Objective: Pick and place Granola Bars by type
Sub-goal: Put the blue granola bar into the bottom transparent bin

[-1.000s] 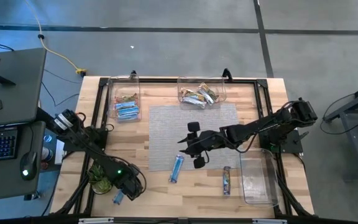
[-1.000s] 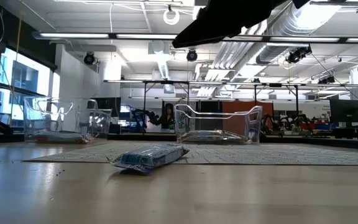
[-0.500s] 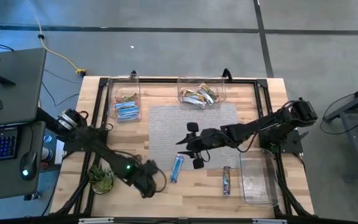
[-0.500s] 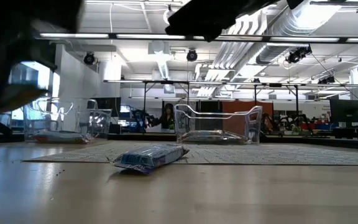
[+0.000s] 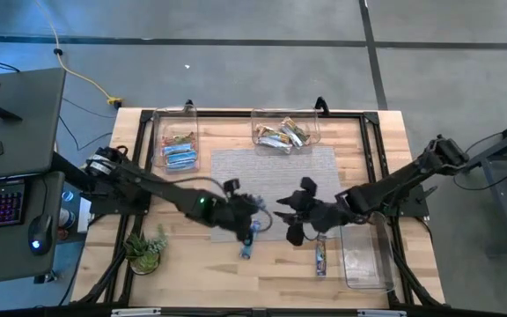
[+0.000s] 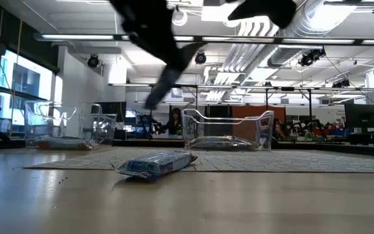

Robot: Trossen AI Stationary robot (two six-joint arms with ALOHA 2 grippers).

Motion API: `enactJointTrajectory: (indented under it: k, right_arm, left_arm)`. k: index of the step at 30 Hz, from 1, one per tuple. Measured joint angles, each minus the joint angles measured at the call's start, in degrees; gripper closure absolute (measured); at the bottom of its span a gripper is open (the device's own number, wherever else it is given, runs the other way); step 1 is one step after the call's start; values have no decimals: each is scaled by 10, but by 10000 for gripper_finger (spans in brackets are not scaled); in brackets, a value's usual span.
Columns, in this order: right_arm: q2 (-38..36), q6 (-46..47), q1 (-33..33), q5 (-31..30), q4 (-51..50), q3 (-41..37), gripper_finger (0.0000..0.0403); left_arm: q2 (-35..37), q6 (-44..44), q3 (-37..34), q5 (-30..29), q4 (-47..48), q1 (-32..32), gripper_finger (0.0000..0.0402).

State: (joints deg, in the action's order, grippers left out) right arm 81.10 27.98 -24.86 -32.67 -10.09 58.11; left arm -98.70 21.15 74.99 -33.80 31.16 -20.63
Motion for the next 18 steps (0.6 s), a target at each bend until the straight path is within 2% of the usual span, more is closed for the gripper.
enactJointTrajectory:
  k: [5, 8, 11, 18]
  right_arm:
    - [3, 145, -10, -125, -102, 0, 254]
    - [4, 189, 0, -160, -116, 0, 254]
    - [4, 193, 13, -164, -86, 0, 254]
    - [4, 171, 39, -129, -45, 0, 254]
  left_arm:
    - [0, -53, -9, 15, -119, 33, 328]
    - [-8, -76, -9, 24, -161, 48, 328]
    - [-15, -78, -10, 31, -177, 59, 328]
    - [-38, -79, -10, 30, -178, 80, 328]
